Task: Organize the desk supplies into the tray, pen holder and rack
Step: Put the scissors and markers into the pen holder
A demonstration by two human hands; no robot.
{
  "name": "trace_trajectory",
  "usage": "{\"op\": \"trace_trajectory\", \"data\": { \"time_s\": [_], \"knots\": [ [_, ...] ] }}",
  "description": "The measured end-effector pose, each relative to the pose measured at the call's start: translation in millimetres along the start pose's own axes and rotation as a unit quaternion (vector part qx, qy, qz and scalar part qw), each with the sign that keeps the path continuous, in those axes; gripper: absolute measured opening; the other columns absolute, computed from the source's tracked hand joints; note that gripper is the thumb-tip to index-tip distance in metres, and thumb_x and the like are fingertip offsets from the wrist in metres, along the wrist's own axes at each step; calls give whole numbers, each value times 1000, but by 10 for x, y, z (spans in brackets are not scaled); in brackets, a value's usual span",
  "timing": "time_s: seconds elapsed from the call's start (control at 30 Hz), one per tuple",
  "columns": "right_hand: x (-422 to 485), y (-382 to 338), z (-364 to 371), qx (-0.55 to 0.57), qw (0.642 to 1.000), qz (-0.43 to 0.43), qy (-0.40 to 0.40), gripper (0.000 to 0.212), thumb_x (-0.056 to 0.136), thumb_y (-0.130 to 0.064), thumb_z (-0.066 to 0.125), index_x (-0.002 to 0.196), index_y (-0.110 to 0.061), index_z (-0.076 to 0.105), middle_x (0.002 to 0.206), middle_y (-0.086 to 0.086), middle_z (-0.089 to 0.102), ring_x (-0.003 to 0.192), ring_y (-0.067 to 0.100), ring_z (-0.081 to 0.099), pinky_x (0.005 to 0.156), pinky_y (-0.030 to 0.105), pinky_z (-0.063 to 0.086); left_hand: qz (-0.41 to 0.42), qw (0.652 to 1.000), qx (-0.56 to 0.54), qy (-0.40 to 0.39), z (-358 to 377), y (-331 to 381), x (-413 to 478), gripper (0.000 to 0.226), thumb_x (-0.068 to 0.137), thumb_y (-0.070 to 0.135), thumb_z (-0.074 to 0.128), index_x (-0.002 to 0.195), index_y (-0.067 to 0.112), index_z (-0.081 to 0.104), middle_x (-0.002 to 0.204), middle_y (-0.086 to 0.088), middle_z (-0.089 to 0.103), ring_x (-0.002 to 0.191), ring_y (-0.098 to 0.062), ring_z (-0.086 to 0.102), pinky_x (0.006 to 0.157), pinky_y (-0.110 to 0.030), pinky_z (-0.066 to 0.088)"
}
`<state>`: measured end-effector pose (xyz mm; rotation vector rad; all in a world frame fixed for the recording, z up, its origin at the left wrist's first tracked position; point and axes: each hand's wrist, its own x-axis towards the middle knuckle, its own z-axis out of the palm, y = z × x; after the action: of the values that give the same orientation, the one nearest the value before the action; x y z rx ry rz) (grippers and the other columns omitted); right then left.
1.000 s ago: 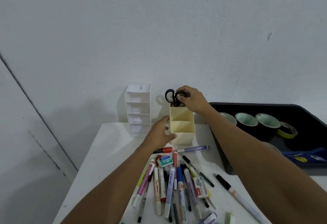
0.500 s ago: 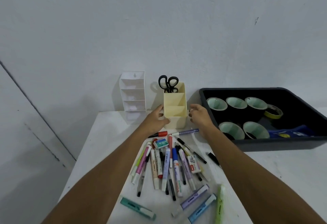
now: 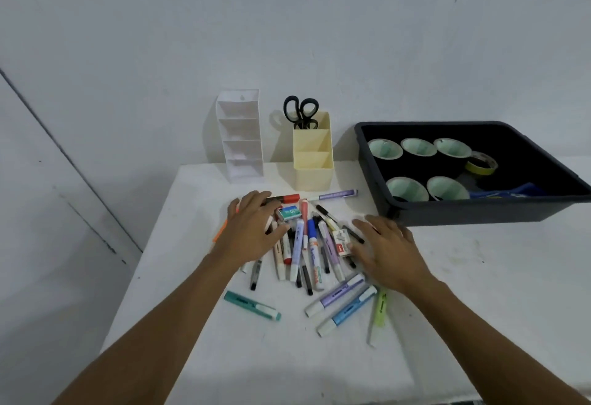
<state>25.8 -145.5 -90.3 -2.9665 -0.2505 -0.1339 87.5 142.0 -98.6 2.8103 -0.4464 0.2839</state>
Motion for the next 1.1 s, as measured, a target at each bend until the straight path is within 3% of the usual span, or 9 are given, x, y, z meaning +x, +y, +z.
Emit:
{"op": "trace_trajectory", "data": {
  "time_s": [0.1,0.17,0.27,0.4,0.53,0.7,0.83,0.97,1.1],
  "knots": [
    [-109,5,111,5,997,57,-49,58,93,-62,33,145,-36,26,154,-5,25,143,23,22,114,52,20,-22,999,27,-37,49,-25,-107,65,88,65,34,144,33,35,156,2,26,143,-23,20,116,-51,17],
    [-134,-29,155,27,997,54,-46,58,93,-62,31,144,-36,25,151,-4,26,141,24,25,114,51,22,-22,998,26,-50,54,-14,-131,66,87,67,33,144,33,33,154,3,28,141,-22,23,115,-51,21],
    [-125,-174,157,91,995,36,-29,55,94,-52,38,143,-29,29,147,-2,33,135,22,35,112,43,29,-23,999,17,-29,11,103,-140,64,89,60,43,145,28,33,154,2,27,142,-22,21,116,-50,18],
    [-67,-355,126,170,982,58,-50,65,95,-42,50,151,-25,22,159,3,20,144,24,23,117,40,25,6,1000,10,-27,-25,335,-124,59,90,56,48,143,32,37,156,4,22,145,-21,12,117,-49,8],
    [15,-277,14,308,944,116,-5,54,92,-14,57,143,-21,39,138,4,50,121,20,51,102,36,45,42,995,32,-90,-3,550,-34,66,86,64,49,143,32,39,160,3,12,146,-21,-1,116,-52,2],
    [85,-127,-47,224,968,116,-15,46,93,-9,52,138,-19,48,126,7,60,111,24,56,91,30,45,22,981,42,-187,15,691,144,78,80,65,56,147,31,34,161,0,5,147,-23,-9,116,-56,0],
    [171,-138,-67,188,976,112,-13,48,91,-8,55,137,-21,48,116,8,64,102,26,60,88,35,51,-4,979,10,-202,4,717,201,87,74,65,64,145,24,35,160,-1,8,147,-25,-6,117,-53,2],
    [246,-181,-86,224,970,96,2,54,90,-6,53,138,-26,42,107,6,62,97,24,60,84,38,53,-7,981,-15,-196,1,722,216,84,68,65,71,137,24,45,156,-1,13,145,-24,0,117,-48,7],
    [313,-254,-181,234,972,13,22,71,88,1,48,146,-35,30,123,0,47,102,19,53,82,31,49,-28,982,-117,-146,-71,734,259,71,64,52,81,121,27,47,129,3,41,126,-20,31,105,-39,29]
  ]
}}
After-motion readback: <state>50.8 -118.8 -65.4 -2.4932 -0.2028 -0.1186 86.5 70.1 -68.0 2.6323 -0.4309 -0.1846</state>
